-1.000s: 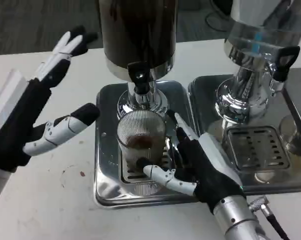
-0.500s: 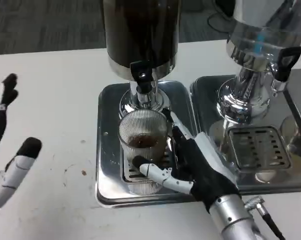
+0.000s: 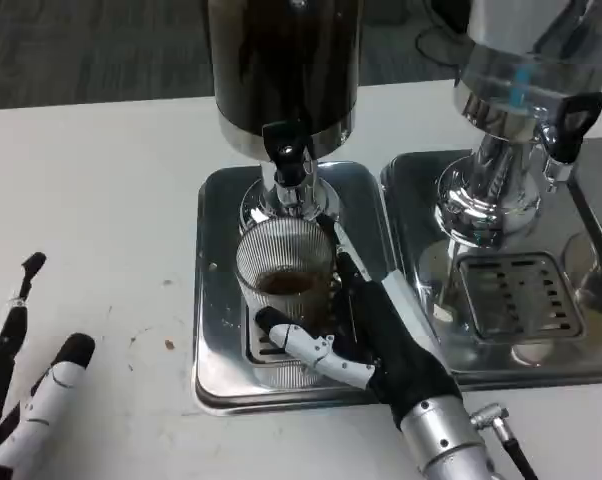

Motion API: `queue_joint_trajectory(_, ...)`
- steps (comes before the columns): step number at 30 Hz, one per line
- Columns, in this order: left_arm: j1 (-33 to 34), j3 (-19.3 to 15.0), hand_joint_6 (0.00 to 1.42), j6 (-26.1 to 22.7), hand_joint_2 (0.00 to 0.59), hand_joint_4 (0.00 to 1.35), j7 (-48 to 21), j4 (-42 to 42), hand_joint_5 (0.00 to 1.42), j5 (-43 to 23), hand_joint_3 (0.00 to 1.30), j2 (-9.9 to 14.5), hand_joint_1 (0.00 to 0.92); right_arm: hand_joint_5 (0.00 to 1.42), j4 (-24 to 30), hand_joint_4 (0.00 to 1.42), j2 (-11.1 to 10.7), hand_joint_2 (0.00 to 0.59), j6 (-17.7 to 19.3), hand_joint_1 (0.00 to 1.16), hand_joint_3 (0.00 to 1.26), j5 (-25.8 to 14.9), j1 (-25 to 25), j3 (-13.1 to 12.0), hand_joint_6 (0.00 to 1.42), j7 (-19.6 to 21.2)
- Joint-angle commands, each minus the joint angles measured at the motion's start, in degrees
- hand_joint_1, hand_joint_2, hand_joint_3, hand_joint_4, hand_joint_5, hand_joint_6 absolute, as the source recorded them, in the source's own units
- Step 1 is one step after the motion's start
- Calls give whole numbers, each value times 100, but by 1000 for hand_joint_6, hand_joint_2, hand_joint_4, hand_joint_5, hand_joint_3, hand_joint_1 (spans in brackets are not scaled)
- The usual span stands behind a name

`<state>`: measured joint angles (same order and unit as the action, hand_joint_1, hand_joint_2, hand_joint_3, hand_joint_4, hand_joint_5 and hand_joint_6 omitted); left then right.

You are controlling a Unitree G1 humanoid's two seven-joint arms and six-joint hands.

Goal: Grasp the cup under the faucet to collect the drink, then remove the cup.

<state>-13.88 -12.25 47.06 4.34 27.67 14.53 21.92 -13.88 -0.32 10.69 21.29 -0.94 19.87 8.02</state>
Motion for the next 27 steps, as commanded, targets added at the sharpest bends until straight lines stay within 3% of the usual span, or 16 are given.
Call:
queue_joint_trajectory(1, 36, 216, 0, -69, 187, 0, -68, 82, 8, 144, 76, 167, 0, 0, -63, 0, 23, 169, 179, 620, 0, 95, -22, -9, 24, 186)
queue_joint_trajectory(6, -20, 294, 0, -79, 194, 0, -37, -49, 11, 148, 96, 197, 0, 0, -157, 0, 47, 156, 240, 681, 0, 203, -81, 20, 79, 324)
queue_joint_trajectory(11, -75, 296, 0, -105, 195, 0, -15, -113, 18, 131, 112, 199, 0, 3, -388, 0, 127, 162, 532, 712, 0, 124, -118, 91, 127, 331)
queue_joint_trajectory(20, -140, 269, 0, -137, 201, 0, -76, -204, 26, 57, 133, 256, 0, 79, -1026, 43, 301, 162, 852, 727, 0, -105, -422, -24, 223, 308)
queue_joint_trajectory(22, -145, 271, 0, -144, 202, 0, -88, -197, 28, 48, 136, 274, 0, 92, -1017, 57, 286, 162, 842, 730, 0, 71, -457, 16, 240, 479)
queue_joint_trajectory(27, -200, 264, 0, -173, 203, 0, -87, -237, 32, 0, 154, 285, 0, 175, -1200, 109, 373, 158, 840, 743, 0, -77, -458, -33, 303, 522)
